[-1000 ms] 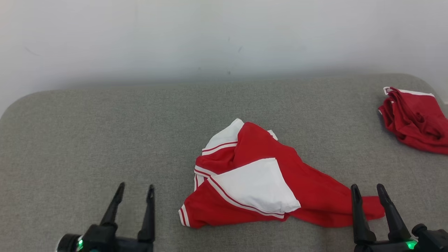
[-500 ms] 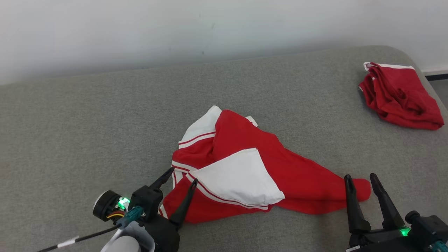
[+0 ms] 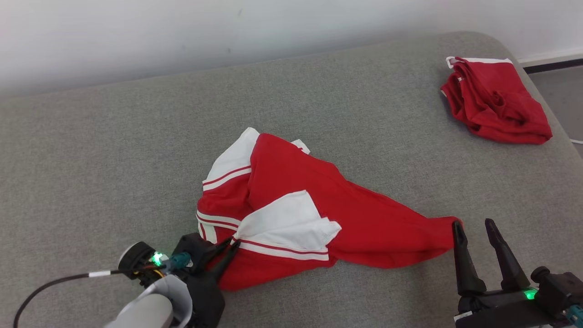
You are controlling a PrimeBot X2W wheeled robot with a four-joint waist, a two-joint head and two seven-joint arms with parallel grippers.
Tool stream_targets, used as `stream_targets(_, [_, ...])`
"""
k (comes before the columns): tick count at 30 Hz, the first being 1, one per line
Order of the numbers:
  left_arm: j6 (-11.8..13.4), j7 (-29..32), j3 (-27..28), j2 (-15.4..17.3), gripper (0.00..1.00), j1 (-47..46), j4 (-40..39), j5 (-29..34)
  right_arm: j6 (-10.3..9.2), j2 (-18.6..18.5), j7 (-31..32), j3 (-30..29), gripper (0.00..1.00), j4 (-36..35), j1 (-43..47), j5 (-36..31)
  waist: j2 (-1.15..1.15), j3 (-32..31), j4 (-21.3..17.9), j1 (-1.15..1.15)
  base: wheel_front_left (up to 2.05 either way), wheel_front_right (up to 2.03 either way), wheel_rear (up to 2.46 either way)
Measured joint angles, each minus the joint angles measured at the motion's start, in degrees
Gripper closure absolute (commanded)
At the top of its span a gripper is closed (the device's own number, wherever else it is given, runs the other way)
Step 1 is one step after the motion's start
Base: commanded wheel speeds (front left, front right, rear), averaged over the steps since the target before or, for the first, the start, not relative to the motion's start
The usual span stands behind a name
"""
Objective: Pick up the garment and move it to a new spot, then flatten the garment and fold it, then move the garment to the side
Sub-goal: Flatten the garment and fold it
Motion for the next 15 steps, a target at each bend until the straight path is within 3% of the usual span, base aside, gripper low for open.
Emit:
stream_targets(5, [0.0,-4.5,-1.0,1.4,1.00,-3.3,1.2,-1.4,0.00,0.1,0.0,-0.5,0.00,-0.1,0.0,0.0,0.00,-0.2,0.0,0.00,0.00,0.00,0.00])
stream_targets(15, [0.0,-8.7,4.0,4.6,1.00,-16.4,1.5,1.4,0.00,0.6,0.0,-1.2,0.00,0.6,-0.3,-1.0,0.00,-2.0,0.0,-0.01,0.00,0.00,0.00])
